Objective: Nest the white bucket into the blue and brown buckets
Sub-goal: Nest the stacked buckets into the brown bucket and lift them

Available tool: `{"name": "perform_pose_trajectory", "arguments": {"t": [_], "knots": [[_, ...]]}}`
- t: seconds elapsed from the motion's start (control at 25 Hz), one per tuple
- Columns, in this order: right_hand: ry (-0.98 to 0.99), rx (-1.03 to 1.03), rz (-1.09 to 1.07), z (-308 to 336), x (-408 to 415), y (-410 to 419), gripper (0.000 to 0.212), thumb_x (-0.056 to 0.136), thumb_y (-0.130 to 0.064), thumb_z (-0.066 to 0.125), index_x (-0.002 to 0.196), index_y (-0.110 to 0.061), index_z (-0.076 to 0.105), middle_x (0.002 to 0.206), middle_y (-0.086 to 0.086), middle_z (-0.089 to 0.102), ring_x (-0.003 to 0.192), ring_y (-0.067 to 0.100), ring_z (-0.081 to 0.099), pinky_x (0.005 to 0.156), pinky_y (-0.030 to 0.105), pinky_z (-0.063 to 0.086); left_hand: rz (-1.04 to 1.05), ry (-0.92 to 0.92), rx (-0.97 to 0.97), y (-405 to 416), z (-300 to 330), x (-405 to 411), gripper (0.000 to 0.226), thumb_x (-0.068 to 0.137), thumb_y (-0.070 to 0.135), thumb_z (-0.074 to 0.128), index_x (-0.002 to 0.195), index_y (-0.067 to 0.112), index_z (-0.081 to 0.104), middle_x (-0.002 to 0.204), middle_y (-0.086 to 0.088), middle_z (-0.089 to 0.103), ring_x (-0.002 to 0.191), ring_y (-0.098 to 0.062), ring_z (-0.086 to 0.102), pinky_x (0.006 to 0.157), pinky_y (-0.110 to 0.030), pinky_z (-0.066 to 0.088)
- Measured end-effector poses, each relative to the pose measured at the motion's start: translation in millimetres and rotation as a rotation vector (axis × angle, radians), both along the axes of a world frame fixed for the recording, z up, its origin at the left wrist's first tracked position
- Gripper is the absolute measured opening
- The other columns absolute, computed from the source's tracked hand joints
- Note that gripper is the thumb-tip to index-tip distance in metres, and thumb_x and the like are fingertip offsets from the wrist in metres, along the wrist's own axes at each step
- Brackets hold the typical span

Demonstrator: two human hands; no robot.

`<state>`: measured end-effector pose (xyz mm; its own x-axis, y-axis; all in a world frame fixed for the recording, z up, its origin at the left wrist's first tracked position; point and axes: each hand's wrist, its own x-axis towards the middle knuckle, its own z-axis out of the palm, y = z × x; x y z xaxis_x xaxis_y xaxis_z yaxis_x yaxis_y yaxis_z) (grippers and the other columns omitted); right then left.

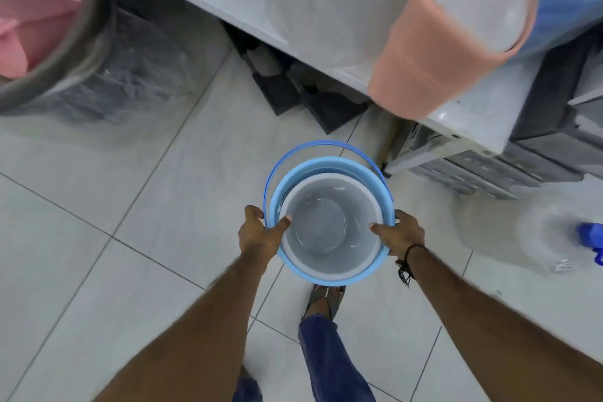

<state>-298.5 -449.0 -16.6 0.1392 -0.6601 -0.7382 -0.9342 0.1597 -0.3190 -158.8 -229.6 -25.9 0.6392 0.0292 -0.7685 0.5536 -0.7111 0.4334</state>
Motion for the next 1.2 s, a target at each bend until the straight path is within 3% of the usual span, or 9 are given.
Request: {"name": "perform_pose_trajectory", "arguments": {"t": [0.12,0.28,0.36,0.48,0.64,0.76,0.88,1.0,1.2], "knots": [[0.047,-0.097,0.058,-60.9,1.8,8.2,0.03,0.08,-0.03,0.078,0.105,-0.017,0.067,0.093,0.008,0.068,0.093,0.032,0.066,0.082,0.033,0.052,-0.021,0.035,0.06,0.4,-66.8,-5.7,0.061,0.079,0.052,0.078,0.121,0.021,0.046,0.112,-0.017,0.061,0.095,-0.035,0.066,0.083,-0.05,0.062],[0.059,-0.206,0.136,-107.1,-2.1,18.9,0.035,0.081,-0.033,0.075,0.111,-0.017,0.069,0.102,0.012,0.072,0.1,0.036,0.065,0.082,0.035,0.051,-0.048,0.022,0.193,4.5,-112.4,-25.4,0.071,0.08,0.055,0.076,0.135,0.025,0.042,0.129,-0.013,0.052,0.092,-0.027,0.055,0.074,-0.037,0.049],[0.074,-0.282,0.191,-118.7,-3.8,23.2,0.039,0.08,-0.036,0.073,0.114,-0.018,0.067,0.101,0.015,0.069,0.097,0.038,0.065,0.082,0.039,0.052,0.045,0.11,0.233,8.3,-123.5,-46.6,0.079,0.076,0.055,0.08,0.137,0.023,0.041,0.136,-0.01,0.047,0.105,-0.03,0.053,0.084,-0.041,0.046],[0.119,-0.257,0.076,-130.2,-9.0,26.2,0.063,0.078,-0.042,0.076,0.132,-0.017,0.055,0.114,0.013,0.063,0.106,0.035,0.063,0.083,0.04,0.05,0.357,0.394,-0.071,9.3,-133.9,-83.9,0.056,0.082,0.031,0.083,0.126,0.021,0.049,0.126,-0.007,0.06,0.112,-0.03,0.059,0.092,-0.043,0.05],[0.167,-0.09,0.085,-140.6,-7.1,19.6,0.042,0.079,-0.03,0.075,0.112,-0.01,0.059,0.103,0.01,0.066,0.087,0.029,0.059,0.072,0.03,0.043,0.406,0.435,-0.185,9.3,-137.3,-95.3,0.046,0.09,0.024,0.075,0.126,0.024,0.047,0.119,-0.001,0.059,0.113,-0.028,0.058,0.098,-0.047,0.05],[0.19,-0.088,0.18,-124.5,5.0,31.3,0.038,0.08,-0.028,0.073,0.112,-0.01,0.061,0.109,0.012,0.069,0.09,0.03,0.062,0.074,0.033,0.051,0.429,0.465,-0.173,23.9,-123.6,-76.9,0.045,0.091,0.031,0.074,0.125,0.024,0.046,0.121,-0.005,0.061,0.108,-0.029,0.063,0.097,-0.05,0.054],[0.206,-0.097,0.313,-75.3,40.6,57.5,0.042,0.079,-0.032,0.07,0.115,-0.012,0.064,0.113,0.012,0.069,0.104,0.034,0.065,0.086,0.039,0.056,0.453,0.466,-0.143,55.0,-75.0,-46.0,0.045,0.087,0.036,0.077,0.121,0.023,0.05,0.114,-0.01,0.064,0.089,-0.028,0.069,0.075,-0.041,0.061],[0.223,-0.158,0.489,8.2,96.2,92.9,0.04,0.078,-0.036,0.069,0.111,-0.013,0.066,0.113,0.011,0.068,0.111,0.033,0.06,0.095,0.043,0.049,0.46,0.437,-0.166,97.9,9.6,-3.5,0.053,0.086,0.039,0.077,0.127,0.016,0.053,0.106,-0.015,0.063,0.077,-0.03,0.064,0.053,-0.032,0.055],[0.089,-0.211,0.515,179.9,199.8,150.4,0.04,0.071,-0.04,0.071,0.103,-0.016,0.066,0.105,0.009,0.07,0.104,0.032,0.063,0.09,0.041,0.05,0.395,0.31,-0.22,164.5,189.9,103.6,0.057,0.084,0.052,0.074,0.125,0.023,0.048,0.111,-0.009,0.066,0.075,-0.028,0.072,0.048,-0.025,0.042]]}}
